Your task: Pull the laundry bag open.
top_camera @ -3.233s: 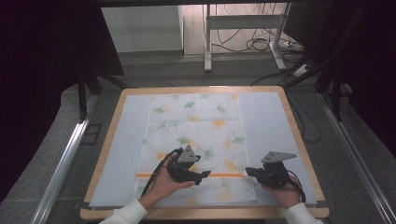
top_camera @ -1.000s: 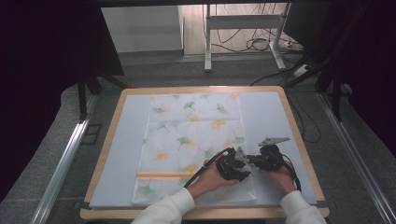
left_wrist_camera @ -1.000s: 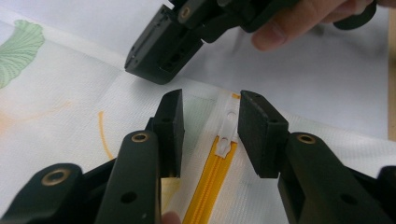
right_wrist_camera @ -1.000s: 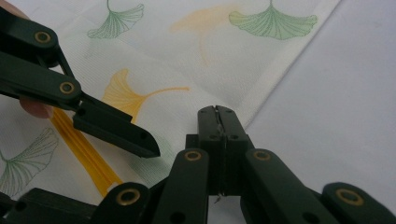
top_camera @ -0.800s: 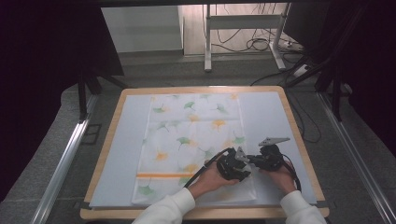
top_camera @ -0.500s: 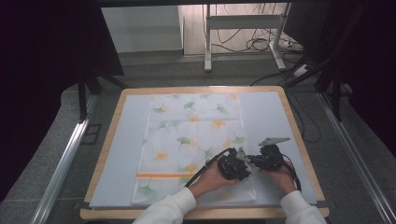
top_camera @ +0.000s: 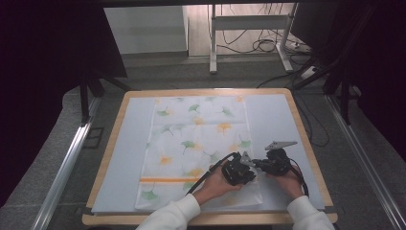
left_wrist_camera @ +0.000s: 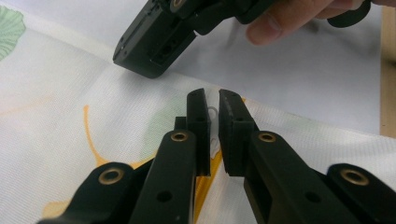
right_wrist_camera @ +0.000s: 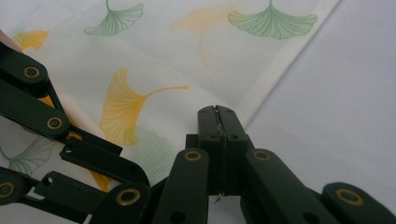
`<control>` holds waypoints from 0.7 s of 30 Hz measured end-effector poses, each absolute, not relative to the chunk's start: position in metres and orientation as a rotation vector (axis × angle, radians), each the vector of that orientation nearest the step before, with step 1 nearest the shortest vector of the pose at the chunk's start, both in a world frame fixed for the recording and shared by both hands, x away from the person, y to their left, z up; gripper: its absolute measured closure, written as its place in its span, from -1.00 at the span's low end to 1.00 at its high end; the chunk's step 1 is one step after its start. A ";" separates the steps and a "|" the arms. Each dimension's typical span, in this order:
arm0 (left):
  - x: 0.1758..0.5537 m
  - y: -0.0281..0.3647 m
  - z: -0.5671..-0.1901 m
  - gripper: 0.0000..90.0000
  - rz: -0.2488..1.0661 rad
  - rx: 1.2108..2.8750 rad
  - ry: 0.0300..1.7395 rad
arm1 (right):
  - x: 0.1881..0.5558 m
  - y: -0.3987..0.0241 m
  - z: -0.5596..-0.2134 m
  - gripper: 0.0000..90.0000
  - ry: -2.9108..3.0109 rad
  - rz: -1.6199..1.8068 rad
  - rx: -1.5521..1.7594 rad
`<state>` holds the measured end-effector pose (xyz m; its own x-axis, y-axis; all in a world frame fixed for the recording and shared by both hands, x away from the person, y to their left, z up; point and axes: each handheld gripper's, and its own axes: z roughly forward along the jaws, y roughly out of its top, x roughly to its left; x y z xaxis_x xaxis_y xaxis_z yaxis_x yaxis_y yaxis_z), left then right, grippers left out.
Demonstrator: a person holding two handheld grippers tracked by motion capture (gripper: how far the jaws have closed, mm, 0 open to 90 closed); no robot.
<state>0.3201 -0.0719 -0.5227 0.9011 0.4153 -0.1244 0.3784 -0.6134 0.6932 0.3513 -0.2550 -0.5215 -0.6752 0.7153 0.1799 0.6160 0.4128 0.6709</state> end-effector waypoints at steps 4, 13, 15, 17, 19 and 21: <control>0.319 -0.069 -0.523 0.87 0.050 2.278 0.574 | 0.352 -0.255 -0.522 0.99 2.527 1.113 1.196; 0.318 -0.066 -0.525 0.87 0.052 2.250 0.569 | 0.351 -0.255 -0.522 0.99 2.526 1.111 1.187; 0.317 -0.066 -0.525 0.87 0.053 2.252 0.569 | 0.351 -0.255 -0.522 0.99 2.528 1.110 1.184; 0.318 -0.066 -0.525 0.87 0.065 2.260 0.557 | 0.351 -0.255 -0.522 0.99 2.527 1.108 1.180; 0.318 -0.068 -0.526 0.88 0.058 2.259 0.563 | 0.350 -0.255 -0.521 0.99 2.522 1.102 1.177; 0.318 -0.068 -0.526 0.88 0.051 2.257 0.569 | 0.349 -0.257 -0.520 0.99 2.518 1.099 1.181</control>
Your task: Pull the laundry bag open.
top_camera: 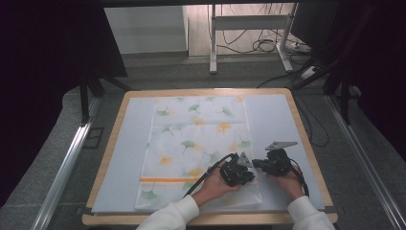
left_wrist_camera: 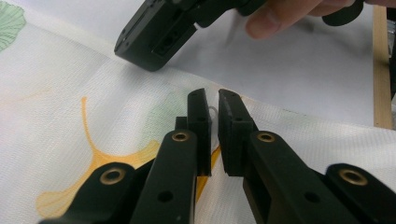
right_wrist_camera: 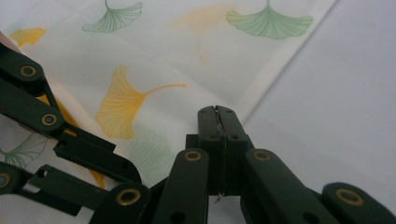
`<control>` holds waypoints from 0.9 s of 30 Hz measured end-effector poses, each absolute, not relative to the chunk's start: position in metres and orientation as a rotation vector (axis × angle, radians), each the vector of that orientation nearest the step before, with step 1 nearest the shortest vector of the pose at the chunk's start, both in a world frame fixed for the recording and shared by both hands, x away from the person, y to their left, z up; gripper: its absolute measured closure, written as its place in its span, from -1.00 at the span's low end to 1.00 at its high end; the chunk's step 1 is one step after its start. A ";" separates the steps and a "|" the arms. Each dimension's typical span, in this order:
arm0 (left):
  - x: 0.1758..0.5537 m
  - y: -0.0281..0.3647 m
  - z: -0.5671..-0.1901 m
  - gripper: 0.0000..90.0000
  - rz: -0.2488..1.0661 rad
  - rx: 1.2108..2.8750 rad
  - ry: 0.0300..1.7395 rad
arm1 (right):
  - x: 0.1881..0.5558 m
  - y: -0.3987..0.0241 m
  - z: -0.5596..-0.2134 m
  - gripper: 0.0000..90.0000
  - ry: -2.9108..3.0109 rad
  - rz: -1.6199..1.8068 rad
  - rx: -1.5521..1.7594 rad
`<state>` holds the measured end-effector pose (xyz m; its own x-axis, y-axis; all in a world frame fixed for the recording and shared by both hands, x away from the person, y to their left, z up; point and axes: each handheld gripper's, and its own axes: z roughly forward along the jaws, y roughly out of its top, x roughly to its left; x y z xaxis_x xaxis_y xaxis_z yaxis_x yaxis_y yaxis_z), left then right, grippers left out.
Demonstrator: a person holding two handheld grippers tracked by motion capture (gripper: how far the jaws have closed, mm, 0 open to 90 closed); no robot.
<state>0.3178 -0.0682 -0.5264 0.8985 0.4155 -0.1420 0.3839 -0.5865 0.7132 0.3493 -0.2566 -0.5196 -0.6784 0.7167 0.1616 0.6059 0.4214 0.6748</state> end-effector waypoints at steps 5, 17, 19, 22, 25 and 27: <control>0.319 -0.068 -0.527 0.88 0.039 2.260 0.570 | 0.330 -0.274 -0.506 0.99 2.447 1.161 1.237; 0.319 -0.070 -0.526 0.89 0.051 2.266 0.566 | 0.285 -0.273 -0.507 0.99 2.563 1.159 1.178; 0.319 -0.069 -0.526 0.89 0.050 2.267 0.566 | 0.285 -0.271 -0.507 0.99 2.573 1.155 1.174; 0.318 -0.070 -0.526 0.89 0.049 2.265 0.571 | 0.285 -0.263 -0.512 0.99 2.620 1.115 1.167; 0.318 -0.069 -0.525 0.89 0.062 2.287 0.555 | 0.289 -0.261 -0.518 0.99 2.636 1.079 1.227; 0.317 -0.070 -0.525 0.89 0.072 2.295 0.547 | 0.291 -0.262 -0.518 0.99 2.639 1.093 1.277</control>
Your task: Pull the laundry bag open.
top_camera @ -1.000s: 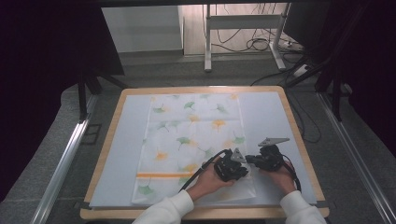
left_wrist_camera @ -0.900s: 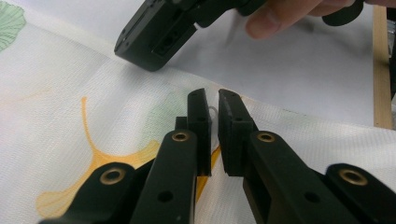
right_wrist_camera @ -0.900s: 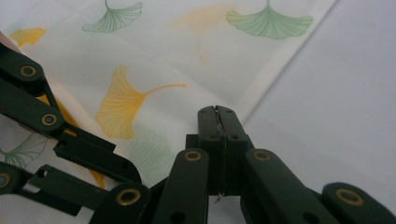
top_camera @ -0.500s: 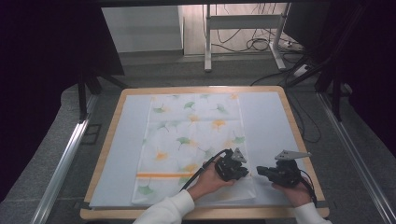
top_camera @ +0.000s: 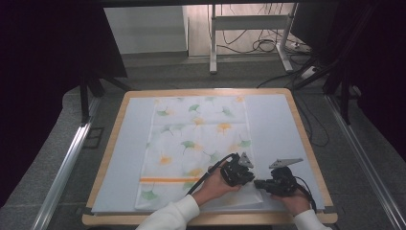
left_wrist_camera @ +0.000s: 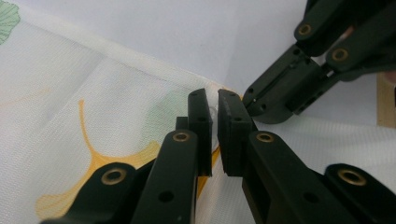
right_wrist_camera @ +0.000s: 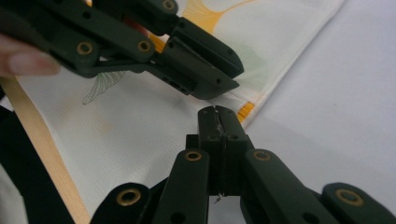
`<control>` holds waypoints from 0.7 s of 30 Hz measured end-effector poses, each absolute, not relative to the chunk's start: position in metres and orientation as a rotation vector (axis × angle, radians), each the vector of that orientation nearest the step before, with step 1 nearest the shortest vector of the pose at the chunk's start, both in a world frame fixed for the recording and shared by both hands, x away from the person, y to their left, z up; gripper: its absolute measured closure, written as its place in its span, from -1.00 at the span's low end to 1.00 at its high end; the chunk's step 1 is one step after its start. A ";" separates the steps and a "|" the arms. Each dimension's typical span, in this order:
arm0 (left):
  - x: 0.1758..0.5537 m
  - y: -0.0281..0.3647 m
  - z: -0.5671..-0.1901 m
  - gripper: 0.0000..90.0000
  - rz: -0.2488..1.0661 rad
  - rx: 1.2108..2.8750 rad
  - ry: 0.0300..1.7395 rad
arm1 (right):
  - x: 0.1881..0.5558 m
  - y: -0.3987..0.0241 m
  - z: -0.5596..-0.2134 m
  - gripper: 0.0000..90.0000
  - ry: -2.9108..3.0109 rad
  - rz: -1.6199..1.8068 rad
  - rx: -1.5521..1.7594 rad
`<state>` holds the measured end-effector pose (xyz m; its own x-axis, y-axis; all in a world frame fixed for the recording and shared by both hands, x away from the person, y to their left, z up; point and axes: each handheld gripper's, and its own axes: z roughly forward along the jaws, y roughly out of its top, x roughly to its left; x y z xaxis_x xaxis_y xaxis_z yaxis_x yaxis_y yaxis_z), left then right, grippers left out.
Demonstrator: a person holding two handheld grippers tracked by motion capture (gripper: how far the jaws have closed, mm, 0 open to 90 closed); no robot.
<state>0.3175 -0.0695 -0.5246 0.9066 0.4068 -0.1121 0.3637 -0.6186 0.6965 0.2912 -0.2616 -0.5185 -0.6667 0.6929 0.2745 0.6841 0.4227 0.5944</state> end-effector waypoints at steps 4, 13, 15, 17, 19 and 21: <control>0.317 -0.069 -0.524 0.89 0.079 2.305 0.540 | 0.293 -0.263 -0.519 1.00 2.646 1.103 1.315; 0.316 -0.066 -0.523 0.99 0.079 2.331 0.530 | 0.295 -0.265 -0.520 1.00 2.660 1.112 1.322; 0.316 -0.066 -0.522 1.00 0.071 2.332 0.529 | 0.295 -0.265 -0.520 1.00 2.659 1.111 1.317; 0.316 -0.066 -0.522 1.00 0.072 2.331 0.526 | 0.295 -0.264 -0.520 1.00 2.660 1.108 1.313; 0.316 -0.065 -0.522 1.00 0.077 2.332 0.519 | 0.295 -0.265 -0.520 1.00 2.663 1.111 1.312; 0.316 -0.064 -0.521 1.00 0.076 2.331 0.510 | 0.296 -0.265 -0.520 1.00 2.664 1.117 1.318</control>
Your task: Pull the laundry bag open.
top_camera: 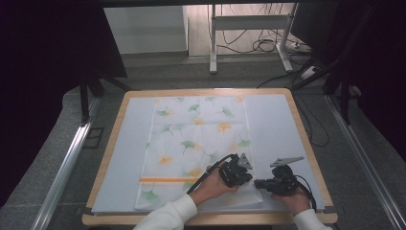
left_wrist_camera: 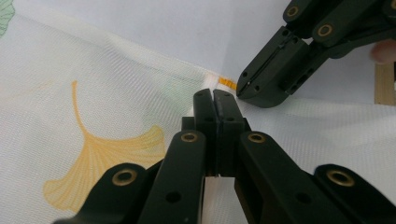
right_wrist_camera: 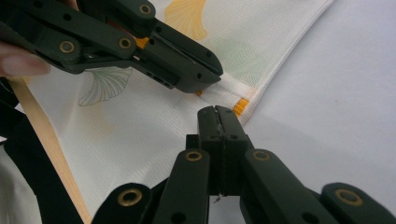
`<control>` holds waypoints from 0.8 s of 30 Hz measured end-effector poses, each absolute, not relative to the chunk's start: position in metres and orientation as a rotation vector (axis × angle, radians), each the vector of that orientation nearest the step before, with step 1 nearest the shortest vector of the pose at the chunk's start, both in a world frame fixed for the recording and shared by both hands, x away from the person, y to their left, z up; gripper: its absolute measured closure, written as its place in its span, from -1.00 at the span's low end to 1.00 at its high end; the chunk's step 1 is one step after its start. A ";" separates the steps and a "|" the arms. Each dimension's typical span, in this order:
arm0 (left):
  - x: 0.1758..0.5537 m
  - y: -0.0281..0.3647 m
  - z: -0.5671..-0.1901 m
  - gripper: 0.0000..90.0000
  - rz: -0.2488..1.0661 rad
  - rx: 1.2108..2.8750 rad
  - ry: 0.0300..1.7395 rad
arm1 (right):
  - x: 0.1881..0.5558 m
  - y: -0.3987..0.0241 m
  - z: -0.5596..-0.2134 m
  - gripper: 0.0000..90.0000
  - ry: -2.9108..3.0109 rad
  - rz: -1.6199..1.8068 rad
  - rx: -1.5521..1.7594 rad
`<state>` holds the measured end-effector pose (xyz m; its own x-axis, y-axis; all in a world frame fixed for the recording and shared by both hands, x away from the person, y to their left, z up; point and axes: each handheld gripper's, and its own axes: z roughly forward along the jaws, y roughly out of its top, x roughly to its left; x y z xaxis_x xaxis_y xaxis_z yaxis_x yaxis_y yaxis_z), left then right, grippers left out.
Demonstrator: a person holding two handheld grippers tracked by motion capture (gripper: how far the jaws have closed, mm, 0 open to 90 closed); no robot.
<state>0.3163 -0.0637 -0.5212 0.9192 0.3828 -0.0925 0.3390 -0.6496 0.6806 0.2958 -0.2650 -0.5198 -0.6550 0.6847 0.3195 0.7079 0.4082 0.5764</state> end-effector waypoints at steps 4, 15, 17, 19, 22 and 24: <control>0.315 -0.062 -0.520 1.00 0.078 2.340 0.505 | 0.296 -0.266 -0.520 1.00 -2.604 -1.093 -1.290; 0.319 -0.060 -0.519 1.00 0.032 2.344 0.513 | 0.297 -0.266 -0.520 1.00 -2.597 -1.096 -1.293; 0.321 -0.063 -0.520 1.00 0.015 2.352 0.510 | 0.297 -0.266 -0.520 1.00 -2.598 -1.095 -1.293; 0.322 -0.066 -0.521 0.98 0.004 2.358 0.502 | 0.297 -0.266 -0.520 1.00 -2.597 -1.095 -1.293; 0.321 -0.067 -0.521 0.99 0.011 2.365 0.508 | 0.297 -0.266 -0.520 1.00 -2.592 -1.099 -1.294; 0.319 -0.068 -0.520 1.00 0.038 2.378 0.497 | 0.297 -0.266 -0.520 1.00 -2.596 -1.098 -1.293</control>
